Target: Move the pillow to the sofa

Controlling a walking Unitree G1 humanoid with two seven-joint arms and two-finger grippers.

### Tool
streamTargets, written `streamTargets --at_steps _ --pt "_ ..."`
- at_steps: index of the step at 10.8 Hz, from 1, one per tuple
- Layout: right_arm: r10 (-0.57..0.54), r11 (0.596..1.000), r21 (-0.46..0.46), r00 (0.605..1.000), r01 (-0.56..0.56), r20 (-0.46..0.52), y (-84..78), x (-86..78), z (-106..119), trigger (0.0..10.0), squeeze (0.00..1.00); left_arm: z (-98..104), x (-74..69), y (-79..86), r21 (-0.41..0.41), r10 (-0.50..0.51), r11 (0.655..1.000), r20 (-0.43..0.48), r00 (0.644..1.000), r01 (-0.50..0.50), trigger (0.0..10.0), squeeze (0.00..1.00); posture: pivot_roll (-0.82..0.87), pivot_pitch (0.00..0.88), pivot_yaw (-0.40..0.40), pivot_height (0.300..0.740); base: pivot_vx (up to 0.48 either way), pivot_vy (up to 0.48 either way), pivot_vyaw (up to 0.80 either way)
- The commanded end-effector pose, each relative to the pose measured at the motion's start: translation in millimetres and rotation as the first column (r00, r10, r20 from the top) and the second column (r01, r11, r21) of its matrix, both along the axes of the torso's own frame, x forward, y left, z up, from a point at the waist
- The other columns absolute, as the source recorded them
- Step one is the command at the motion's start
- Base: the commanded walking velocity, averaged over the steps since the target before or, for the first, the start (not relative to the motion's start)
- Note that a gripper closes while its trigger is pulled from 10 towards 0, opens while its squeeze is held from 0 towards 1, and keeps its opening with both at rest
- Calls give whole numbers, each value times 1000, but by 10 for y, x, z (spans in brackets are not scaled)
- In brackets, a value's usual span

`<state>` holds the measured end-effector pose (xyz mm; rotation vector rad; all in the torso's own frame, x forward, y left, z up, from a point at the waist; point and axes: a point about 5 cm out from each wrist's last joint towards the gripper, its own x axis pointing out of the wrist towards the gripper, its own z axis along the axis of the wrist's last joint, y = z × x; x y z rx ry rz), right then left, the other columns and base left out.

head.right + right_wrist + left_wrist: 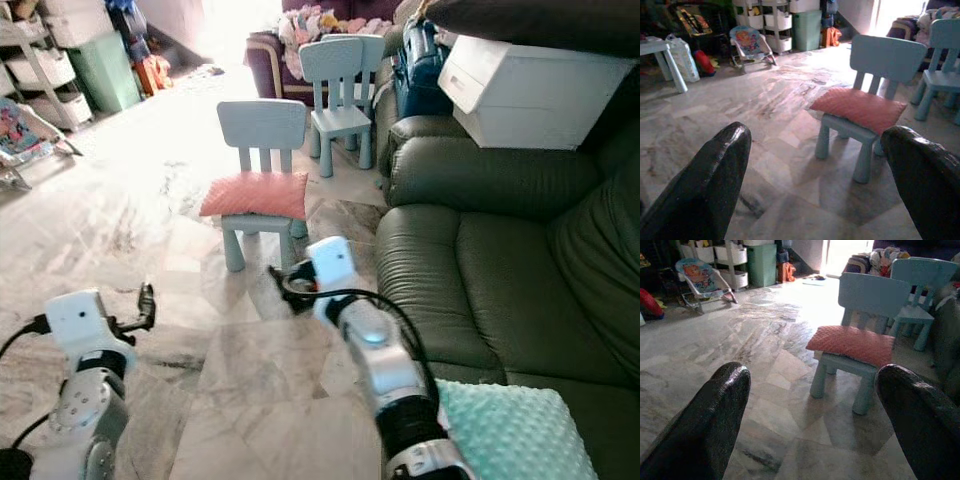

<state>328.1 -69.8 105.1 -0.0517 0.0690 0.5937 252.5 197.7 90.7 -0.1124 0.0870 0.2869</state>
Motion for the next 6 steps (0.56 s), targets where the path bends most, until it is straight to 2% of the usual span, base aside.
streamTargets --at_steps 1,6 --pt "5 1000 -1 1000 -5 13 18 26 46 10000 0 -19 0 22 -3 14 1000 -18 1000 -14 10000 0 -175 0 40 740 0 360 0" --pt "3 1000 2 1000 -3 9 16 13 30 10000 0 -39 -4 14 -21 7 1000 -32 999 -7 10000 0 -175 0 46 740 0 480 0"
